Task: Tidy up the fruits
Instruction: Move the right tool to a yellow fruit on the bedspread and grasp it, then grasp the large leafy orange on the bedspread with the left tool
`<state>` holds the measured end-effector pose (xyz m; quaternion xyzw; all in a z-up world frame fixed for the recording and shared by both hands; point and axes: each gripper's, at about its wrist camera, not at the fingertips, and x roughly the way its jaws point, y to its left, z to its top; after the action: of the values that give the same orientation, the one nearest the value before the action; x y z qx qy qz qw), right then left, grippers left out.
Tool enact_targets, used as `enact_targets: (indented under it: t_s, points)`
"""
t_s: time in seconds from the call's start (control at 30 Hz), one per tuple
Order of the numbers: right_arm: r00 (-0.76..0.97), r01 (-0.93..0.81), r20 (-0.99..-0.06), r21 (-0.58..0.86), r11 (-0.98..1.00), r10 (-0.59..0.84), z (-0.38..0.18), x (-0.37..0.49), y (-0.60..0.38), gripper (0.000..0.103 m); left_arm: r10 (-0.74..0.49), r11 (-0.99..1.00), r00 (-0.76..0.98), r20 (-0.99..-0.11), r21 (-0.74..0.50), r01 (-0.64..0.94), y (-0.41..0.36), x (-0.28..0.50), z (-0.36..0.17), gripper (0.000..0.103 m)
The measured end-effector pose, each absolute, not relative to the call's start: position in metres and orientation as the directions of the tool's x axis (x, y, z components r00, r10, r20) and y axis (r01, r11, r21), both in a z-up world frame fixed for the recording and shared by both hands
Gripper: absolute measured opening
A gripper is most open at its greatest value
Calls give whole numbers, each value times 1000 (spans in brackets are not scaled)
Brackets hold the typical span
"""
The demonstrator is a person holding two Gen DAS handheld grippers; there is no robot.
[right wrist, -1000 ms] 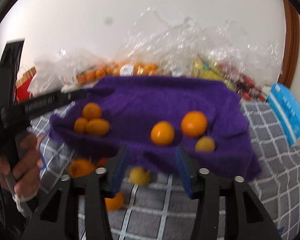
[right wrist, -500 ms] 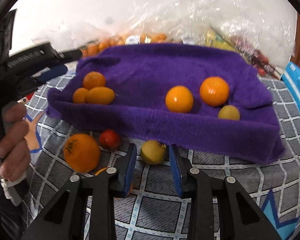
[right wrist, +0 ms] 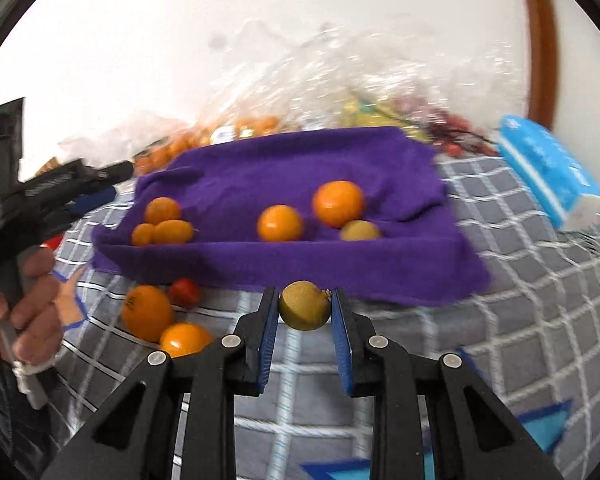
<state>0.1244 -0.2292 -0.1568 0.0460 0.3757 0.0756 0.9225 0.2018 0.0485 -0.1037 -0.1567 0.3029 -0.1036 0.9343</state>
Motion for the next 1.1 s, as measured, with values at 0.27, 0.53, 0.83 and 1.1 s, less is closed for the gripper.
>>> enact_targets:
  t_s: [0.27, 0.53, 0.83, 1.1]
  points:
    - [716, -71, -686, 113, 991, 130, -168, 101, -247, 26, -324, 945, 717, -618, -254, 207, 17, 170, -113, 50]
    - [730, -127, -656, 142, 982, 189, -164, 96, -247, 26, -296, 954, 671, -680, -179, 239, -1, 144, -137, 50]
    - [745, -91, -640, 178, 980, 186, -162, 94, -255, 26, -283, 956, 642, -713, -156, 248, -12, 148, -157, 52]
    - [736, -95, -647, 190, 977, 198, -164, 97, -257, 26, -290, 955, 604, -742, -180, 236, -11, 155, -166, 50]
